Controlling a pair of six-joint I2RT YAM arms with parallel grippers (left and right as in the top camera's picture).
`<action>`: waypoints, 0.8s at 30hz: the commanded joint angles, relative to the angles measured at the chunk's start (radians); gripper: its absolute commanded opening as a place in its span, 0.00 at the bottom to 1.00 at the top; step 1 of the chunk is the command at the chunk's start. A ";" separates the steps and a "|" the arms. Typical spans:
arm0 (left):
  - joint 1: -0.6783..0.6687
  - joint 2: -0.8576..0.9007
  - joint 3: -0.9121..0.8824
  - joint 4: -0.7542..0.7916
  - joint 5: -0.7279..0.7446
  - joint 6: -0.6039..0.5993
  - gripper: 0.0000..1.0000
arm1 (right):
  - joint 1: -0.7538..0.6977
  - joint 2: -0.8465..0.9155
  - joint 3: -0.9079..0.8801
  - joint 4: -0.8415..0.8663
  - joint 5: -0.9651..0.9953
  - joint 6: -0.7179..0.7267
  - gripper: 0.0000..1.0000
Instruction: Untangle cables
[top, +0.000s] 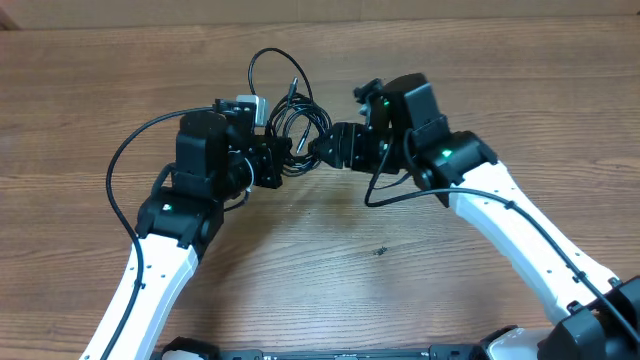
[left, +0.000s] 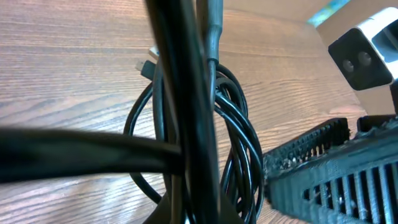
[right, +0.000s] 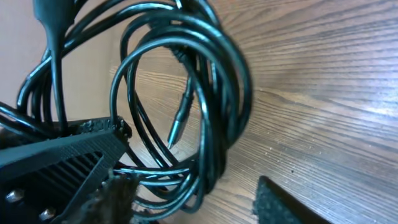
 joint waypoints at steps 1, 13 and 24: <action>-0.013 -0.002 0.022 -0.004 -0.045 0.019 0.04 | 0.017 -0.027 0.022 0.001 0.065 -0.010 0.56; -0.080 -0.002 0.023 -0.024 -0.042 0.012 0.04 | 0.029 -0.027 0.021 -0.027 0.121 -0.010 0.41; -0.102 -0.002 0.023 -0.019 -0.040 -0.015 0.04 | 0.029 -0.027 0.021 -0.069 0.185 -0.010 0.14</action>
